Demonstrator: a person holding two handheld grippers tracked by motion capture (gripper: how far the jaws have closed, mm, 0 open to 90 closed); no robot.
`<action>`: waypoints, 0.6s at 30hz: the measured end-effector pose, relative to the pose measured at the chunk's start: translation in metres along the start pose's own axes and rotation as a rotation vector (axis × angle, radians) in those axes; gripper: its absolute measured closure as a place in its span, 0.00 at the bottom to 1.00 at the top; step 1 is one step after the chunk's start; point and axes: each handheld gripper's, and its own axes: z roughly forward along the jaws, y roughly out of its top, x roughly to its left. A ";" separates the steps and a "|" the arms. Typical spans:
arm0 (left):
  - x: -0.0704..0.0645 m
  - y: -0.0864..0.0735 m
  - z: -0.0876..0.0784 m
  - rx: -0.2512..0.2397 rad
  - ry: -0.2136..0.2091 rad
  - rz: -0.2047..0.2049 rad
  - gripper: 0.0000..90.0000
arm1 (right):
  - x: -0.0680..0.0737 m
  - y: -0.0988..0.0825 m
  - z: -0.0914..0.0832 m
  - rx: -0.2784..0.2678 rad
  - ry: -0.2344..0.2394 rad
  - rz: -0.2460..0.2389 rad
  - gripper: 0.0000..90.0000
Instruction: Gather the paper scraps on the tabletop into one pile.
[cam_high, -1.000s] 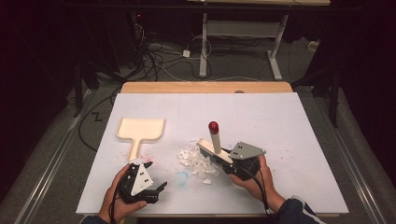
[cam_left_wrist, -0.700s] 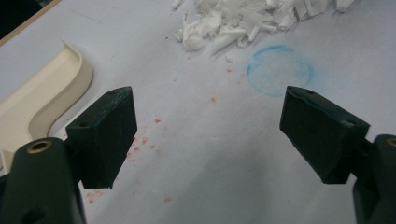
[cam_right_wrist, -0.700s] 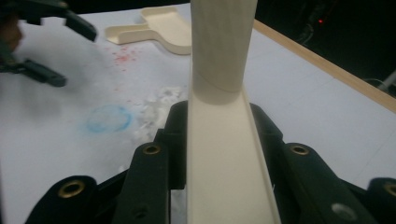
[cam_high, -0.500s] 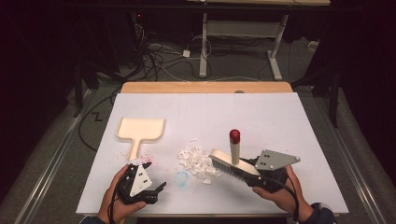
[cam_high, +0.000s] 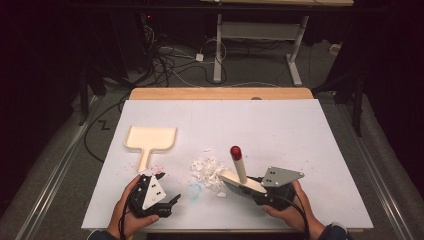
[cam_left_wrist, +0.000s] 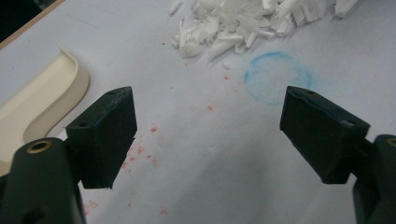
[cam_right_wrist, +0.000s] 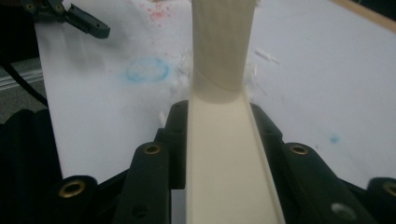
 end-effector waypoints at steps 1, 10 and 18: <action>0.000 0.000 -0.001 -0.001 0.002 -0.002 0.19 | 0.001 0.003 0.003 -0.011 -0.005 -0.008 0.75; 0.000 -0.004 -0.006 -0.009 0.009 -0.011 0.19 | -0.002 0.011 -0.018 -0.106 0.023 -0.017 0.75; -0.001 -0.003 -0.005 -0.002 0.007 -0.007 0.19 | 0.007 -0.002 -0.045 -0.080 0.117 -0.032 0.75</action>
